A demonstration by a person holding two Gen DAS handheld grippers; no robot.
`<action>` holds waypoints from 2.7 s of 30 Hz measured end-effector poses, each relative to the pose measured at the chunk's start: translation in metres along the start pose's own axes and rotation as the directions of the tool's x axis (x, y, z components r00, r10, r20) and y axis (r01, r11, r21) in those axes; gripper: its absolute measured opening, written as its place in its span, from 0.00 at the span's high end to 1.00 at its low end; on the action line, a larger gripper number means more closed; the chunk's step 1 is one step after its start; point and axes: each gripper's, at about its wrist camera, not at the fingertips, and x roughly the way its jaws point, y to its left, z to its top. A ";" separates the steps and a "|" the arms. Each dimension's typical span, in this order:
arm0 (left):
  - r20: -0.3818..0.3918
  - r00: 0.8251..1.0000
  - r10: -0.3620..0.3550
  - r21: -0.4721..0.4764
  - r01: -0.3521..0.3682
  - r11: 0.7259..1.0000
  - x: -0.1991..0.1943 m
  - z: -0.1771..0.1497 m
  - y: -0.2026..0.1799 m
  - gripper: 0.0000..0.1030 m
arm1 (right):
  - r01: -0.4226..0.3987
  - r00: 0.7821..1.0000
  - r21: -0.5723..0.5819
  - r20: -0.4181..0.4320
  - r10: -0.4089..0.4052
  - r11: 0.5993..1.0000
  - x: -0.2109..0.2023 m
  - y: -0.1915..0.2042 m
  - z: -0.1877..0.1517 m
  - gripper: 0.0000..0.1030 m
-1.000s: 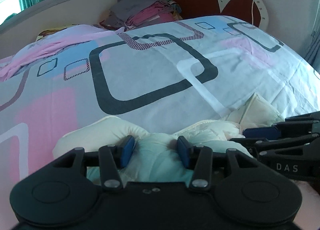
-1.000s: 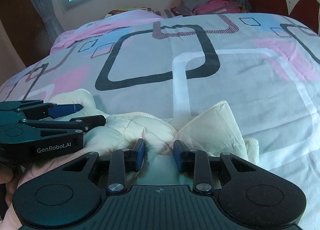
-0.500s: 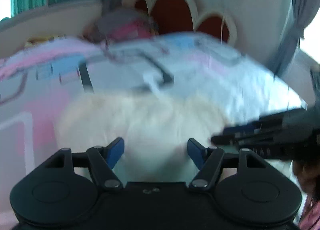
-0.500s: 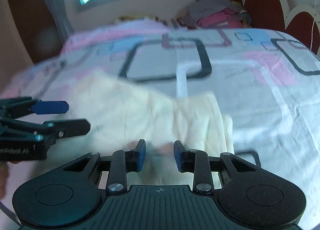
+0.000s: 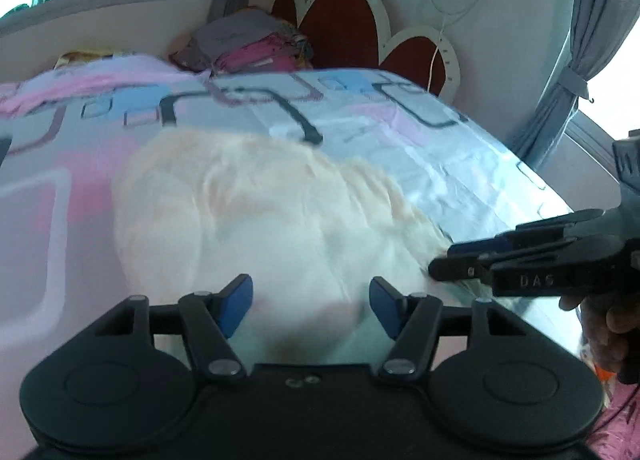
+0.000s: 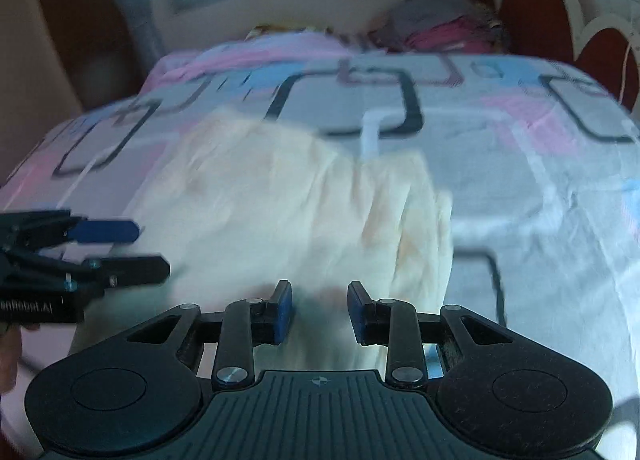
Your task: Fold large clothes
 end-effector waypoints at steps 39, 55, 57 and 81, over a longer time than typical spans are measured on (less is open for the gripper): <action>-0.020 0.992 0.128 -0.059 -0.129 0.990 0.038 0.015 0.025 0.45 | -0.072 0.997 0.197 0.019 0.069 0.978 0.053 -0.051 0.030 0.57; -0.018 0.997 0.078 -0.338 -0.079 0.938 0.002 -0.014 0.080 0.05 | -0.343 0.938 0.479 0.119 0.327 0.808 0.039 -0.131 -0.006 0.02; -0.017 0.999 0.033 -0.399 -0.037 0.916 0.007 -0.016 0.089 0.05 | -0.406 0.906 0.539 0.134 0.401 0.738 0.051 -0.141 -0.013 0.02; -0.058 0.998 0.031 -0.406 -0.052 0.912 0.045 -0.005 0.078 0.15 | -0.527 0.819 0.485 0.072 0.569 0.698 0.122 -0.118 0.021 0.19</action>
